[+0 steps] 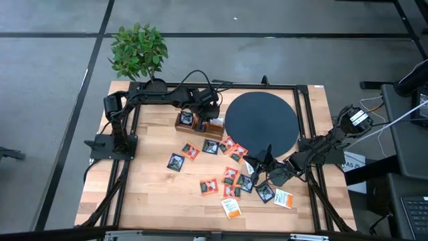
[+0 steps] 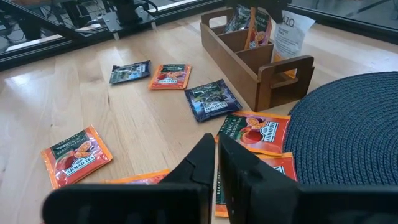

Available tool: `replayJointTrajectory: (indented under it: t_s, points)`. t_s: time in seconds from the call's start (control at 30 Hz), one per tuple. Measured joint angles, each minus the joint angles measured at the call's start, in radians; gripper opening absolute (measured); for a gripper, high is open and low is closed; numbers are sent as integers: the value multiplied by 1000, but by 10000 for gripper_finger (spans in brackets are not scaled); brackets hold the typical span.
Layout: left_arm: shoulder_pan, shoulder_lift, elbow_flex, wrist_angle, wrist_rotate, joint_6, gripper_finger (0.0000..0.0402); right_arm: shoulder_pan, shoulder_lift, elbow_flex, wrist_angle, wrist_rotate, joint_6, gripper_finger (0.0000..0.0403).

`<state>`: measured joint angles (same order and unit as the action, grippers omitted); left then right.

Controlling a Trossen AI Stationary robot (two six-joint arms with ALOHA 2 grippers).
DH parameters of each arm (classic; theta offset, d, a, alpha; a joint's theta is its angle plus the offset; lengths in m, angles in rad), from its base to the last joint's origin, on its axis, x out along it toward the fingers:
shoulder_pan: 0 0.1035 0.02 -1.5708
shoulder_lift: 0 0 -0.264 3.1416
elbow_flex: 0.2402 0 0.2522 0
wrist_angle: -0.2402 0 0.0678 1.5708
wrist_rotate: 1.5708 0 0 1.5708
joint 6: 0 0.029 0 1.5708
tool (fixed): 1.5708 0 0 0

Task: Pick & Place Tea
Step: Put the white tea bag into the right section of the wooden organizer

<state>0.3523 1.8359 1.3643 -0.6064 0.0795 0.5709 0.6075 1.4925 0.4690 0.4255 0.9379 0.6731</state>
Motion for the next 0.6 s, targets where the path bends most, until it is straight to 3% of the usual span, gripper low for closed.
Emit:
replayJointTrajectory:
  t_s: [0.3,0.6]
  points:
    - [0,0,0,0,0,16,75,0,0,0,0,-26,0,25]
    - [0,-47,0,13,-63,45,102,0,0,0,0,-26,0,25]
